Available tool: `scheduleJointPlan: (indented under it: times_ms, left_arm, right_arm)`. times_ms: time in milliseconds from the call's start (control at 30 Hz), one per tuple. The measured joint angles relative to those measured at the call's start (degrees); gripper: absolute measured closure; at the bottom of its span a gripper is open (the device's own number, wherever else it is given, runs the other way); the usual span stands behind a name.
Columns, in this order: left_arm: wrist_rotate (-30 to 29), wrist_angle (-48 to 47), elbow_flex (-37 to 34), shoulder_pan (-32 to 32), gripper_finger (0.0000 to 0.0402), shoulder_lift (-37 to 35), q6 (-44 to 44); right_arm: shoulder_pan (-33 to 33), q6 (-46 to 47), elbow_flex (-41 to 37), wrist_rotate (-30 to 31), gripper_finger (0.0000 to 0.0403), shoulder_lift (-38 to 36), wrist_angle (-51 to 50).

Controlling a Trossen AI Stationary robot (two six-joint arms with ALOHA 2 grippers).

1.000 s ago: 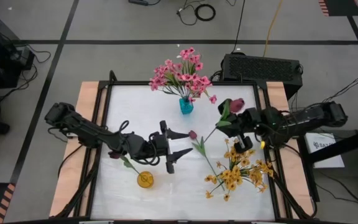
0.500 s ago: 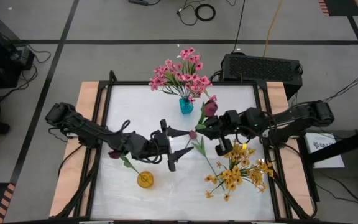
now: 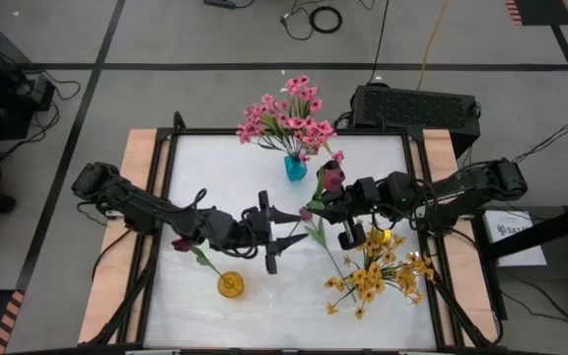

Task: Sort flowers into vase by color
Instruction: Put the top dark red tulip into the yellow vase

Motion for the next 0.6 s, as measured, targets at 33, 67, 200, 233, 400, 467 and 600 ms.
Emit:
scheduleJointPlan:
  times_ms: [33,67,200,233,400,467,600]
  left_arm:
    - [0.32,-0.22,0.00,0.00,0.0227,-0.11,0.01]
    - [0.76,-0.69,0.00,-0.02,0.0241,-0.29,-0.01]
    - [1.59,-2.55,0.00,0.00,0.0291,-1.33,0.03]
    - [1.71,-3.21,0.00,0.00,0.0303,-1.64,0.03]
    - [1.78,-5.31,0.00,0.00,0.0358,-3.00,0.06]
    - [1.78,-6.39,0.00,0.00,0.0379,-3.19,0.23]
    - [1.78,-8.08,0.00,-0.07,0.0393,-3.39,0.10]
  right_arm:
    - [0.00,0.02,0.00,0.00,0.0401,-0.02,0.01]
    - [0.00,0.02,0.00,0.00,0.0401,-0.02,0.01]
    - [0.00,0.04,0.00,0.00,0.0401,-0.02,-0.05]
    - [0.00,0.07,0.00,0.00,0.0401,-0.02,-0.05]
    - [0.00,0.20,0.00,-0.01,0.0401,-0.08,-1.26]
    - [0.00,0.21,0.00,-0.02,0.0396,-0.09,-2.65]
    - [-0.02,1.93,0.00,-0.02,0.0361,-0.17,-4.67]
